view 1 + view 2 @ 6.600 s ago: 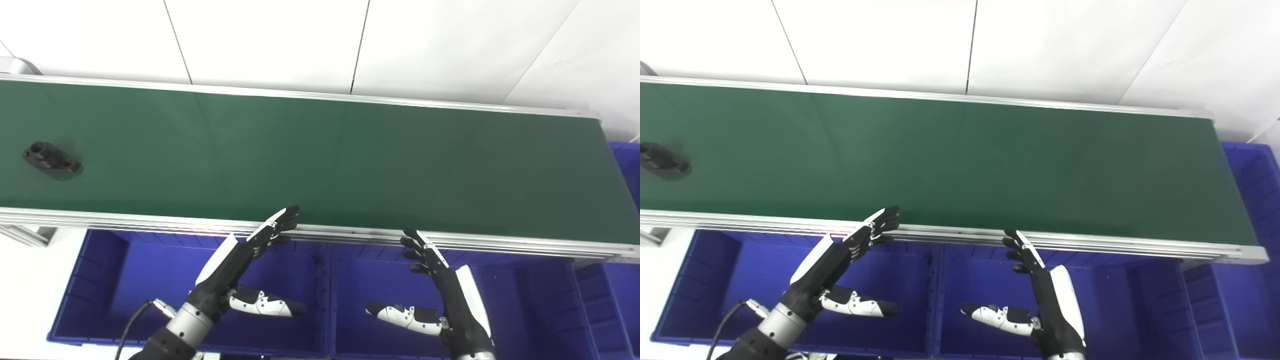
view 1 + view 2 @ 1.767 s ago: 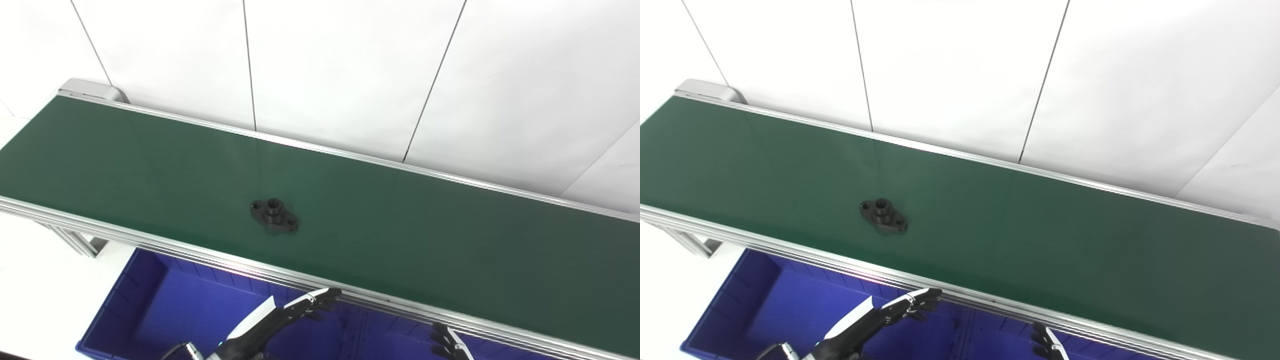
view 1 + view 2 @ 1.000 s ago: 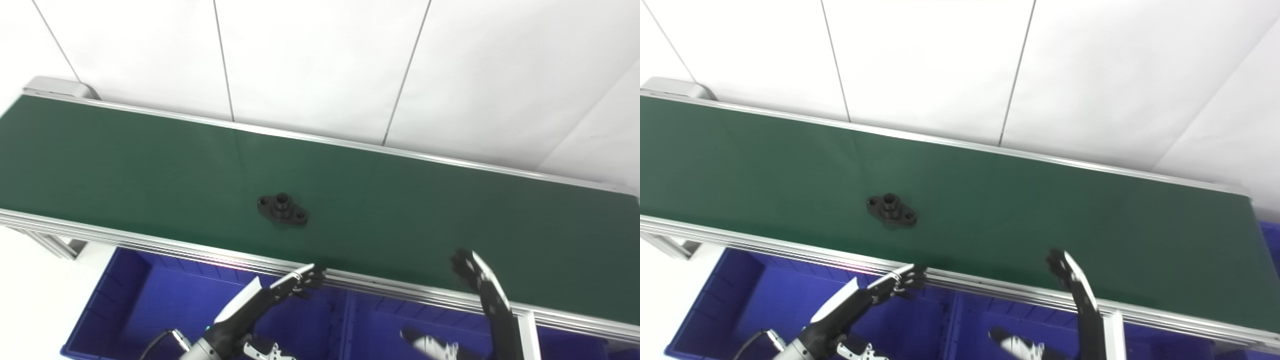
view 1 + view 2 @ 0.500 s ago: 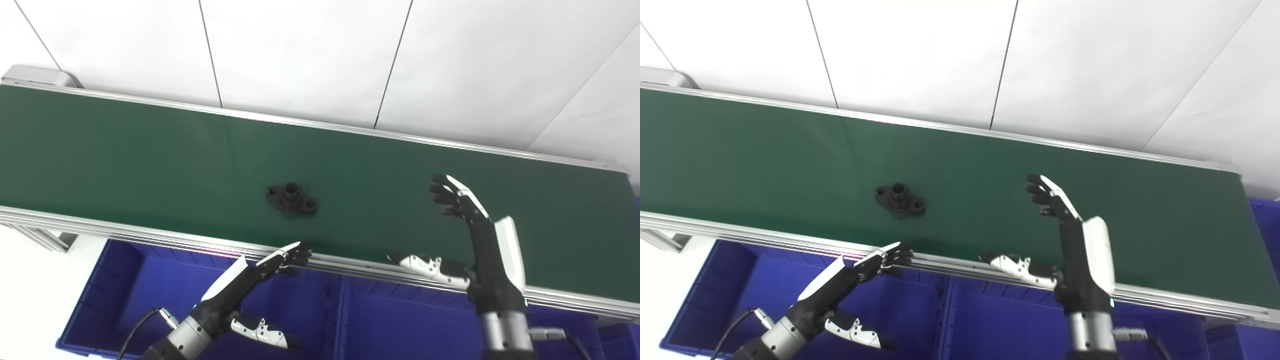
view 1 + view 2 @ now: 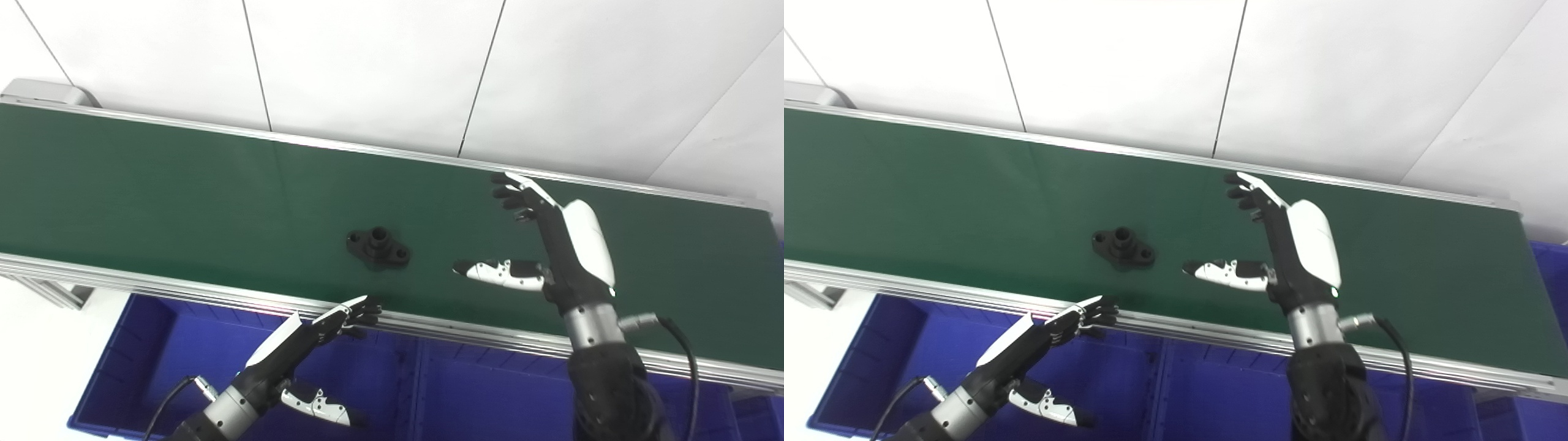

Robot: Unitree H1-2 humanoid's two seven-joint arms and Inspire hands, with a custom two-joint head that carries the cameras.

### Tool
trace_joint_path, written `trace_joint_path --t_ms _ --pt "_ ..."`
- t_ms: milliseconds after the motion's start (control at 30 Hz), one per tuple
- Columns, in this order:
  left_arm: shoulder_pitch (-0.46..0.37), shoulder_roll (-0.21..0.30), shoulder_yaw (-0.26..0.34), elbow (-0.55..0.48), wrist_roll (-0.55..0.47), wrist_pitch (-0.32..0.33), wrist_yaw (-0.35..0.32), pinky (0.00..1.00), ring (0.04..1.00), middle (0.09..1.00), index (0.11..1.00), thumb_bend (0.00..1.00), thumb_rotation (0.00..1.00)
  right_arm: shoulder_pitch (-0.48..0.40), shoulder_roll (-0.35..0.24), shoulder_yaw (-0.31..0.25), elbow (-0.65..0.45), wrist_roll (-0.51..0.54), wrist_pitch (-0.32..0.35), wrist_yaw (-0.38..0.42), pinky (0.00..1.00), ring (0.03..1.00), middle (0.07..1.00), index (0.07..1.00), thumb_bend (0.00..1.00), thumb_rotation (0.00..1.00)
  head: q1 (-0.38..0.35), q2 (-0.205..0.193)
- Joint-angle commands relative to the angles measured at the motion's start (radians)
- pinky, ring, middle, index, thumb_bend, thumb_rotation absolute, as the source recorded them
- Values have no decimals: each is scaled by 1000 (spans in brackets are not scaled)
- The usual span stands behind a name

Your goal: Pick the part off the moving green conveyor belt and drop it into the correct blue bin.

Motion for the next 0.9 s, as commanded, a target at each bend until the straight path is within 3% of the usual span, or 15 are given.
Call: trace_joint_path --t_ms 0,633,867 --pt "-7 10 -1 -13 -6 -43 -4 764 847 896 911 716 182 -48 -9 16 10 -32 19 14 657 731 762 798 837 265 0 0" --pt "-3 10 4 -17 -11 -56 -16 769 844 888 903 720 172 -170 -59 127 267 -132 -1 19 642 695 731 771 845 293 -21 3" --pt "-2 8 4 -17 -12 -61 -14 759 838 886 906 723 194 -186 -85 167 319 -163 -9 20 717 737 757 778 829 267 -20 7"
